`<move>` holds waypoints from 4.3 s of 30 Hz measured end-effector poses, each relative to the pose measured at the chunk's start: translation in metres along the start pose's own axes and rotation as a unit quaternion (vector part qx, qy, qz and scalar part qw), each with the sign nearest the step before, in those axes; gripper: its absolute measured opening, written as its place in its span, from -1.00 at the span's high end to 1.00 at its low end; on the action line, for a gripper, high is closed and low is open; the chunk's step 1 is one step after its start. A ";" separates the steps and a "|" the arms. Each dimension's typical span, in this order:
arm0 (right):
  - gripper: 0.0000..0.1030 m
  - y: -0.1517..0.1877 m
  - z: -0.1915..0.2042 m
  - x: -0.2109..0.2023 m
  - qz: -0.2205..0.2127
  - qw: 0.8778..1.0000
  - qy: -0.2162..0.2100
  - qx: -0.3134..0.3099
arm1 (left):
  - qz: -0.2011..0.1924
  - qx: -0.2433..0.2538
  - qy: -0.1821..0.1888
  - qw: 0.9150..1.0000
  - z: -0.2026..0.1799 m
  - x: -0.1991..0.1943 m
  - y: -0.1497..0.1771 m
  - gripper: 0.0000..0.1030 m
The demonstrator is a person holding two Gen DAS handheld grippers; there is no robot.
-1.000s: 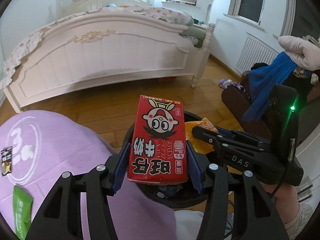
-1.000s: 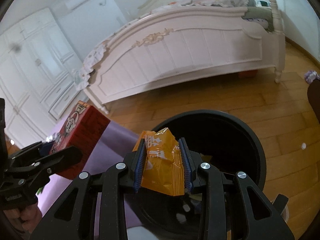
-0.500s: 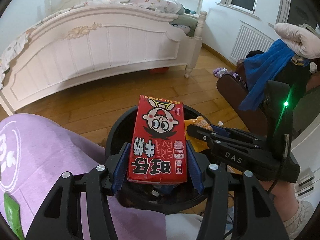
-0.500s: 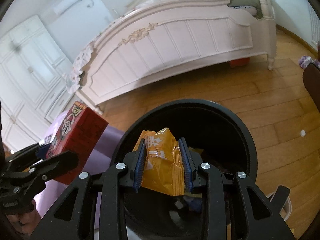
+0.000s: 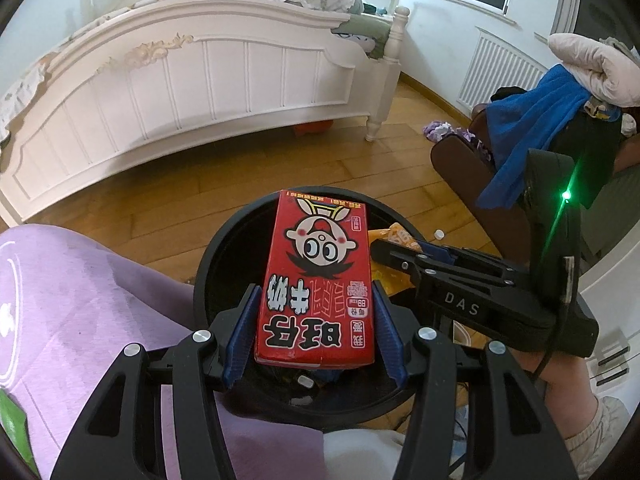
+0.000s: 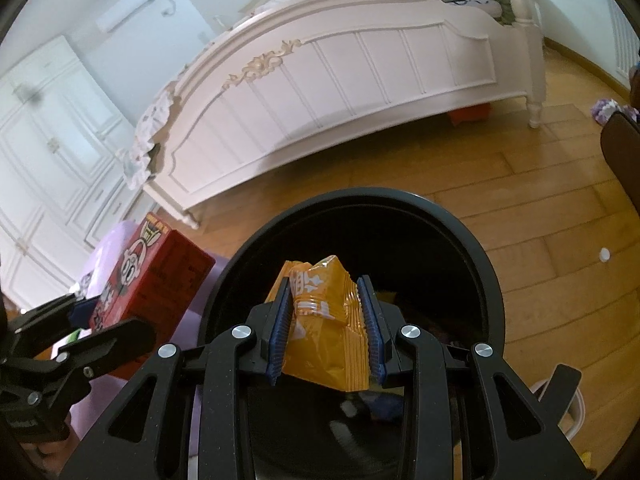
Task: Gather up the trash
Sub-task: 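Open both tools to drop the milk box and orange bag into the bin, then move both tools back over the table toward the green packet and battery card, then grasp the green drink packet with the left tool while the right tool grasps the battery card, then carry the green packet and battery card with both tools over the bin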
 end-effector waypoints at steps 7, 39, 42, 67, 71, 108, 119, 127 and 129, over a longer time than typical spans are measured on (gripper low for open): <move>0.31 0.002 0.000 0.000 0.004 1.000 0.005 0.001 | -0.001 0.000 0.003 1.000 0.000 0.001 -0.001 -0.07; -0.27 -0.007 0.121 -0.024 -0.004 0.995 -0.041 -0.087 | -0.060 -0.085 -0.059 0.993 0.097 -0.108 0.042 -0.35; -0.27 -0.007 0.140 -0.024 -0.001 0.993 -0.051 -0.105 | -0.063 -0.091 -0.070 0.991 0.110 -0.120 0.050 -0.35; -0.44 0.019 0.299 0.007 0.039 0.952 -0.121 -0.278 | -0.053 -0.152 -0.143 0.977 0.207 -0.174 0.119 -0.35; -0.44 0.023 0.325 0.016 0.047 0.939 -0.130 -0.316 | -0.040 -0.151 -0.146 0.977 0.215 -0.171 0.129 -0.35; -0.38 0.060 0.477 0.174 0.199 0.763 -0.243 -0.565 | -0.077 -0.225 -0.144 0.961 0.255 -0.183 0.161 0.21; -0.37 0.052 0.450 0.153 0.169 0.820 -0.228 -0.498 | -0.080 -0.242 -0.157 0.954 0.267 -0.186 0.162 0.25; -0.37 0.021 0.404 0.104 0.142 0.888 -0.241 -0.365 | -0.079 -0.229 -0.153 0.958 0.256 -0.188 0.152 0.26; -0.37 0.014 0.391 0.092 0.136 0.901 -0.241 -0.333 | -0.083 -0.218 -0.149 0.961 0.251 -0.189 0.144 0.25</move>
Point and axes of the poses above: each gripper's, at about its wrist camera, not at the fingertips, and x roughly the way its jaws point, z to its left, y to its underside, the point moved 3 cm from there along x, roughly the way its jaws point, and after that the axes turned 5 degrees about -z, right-handed, at the moved point
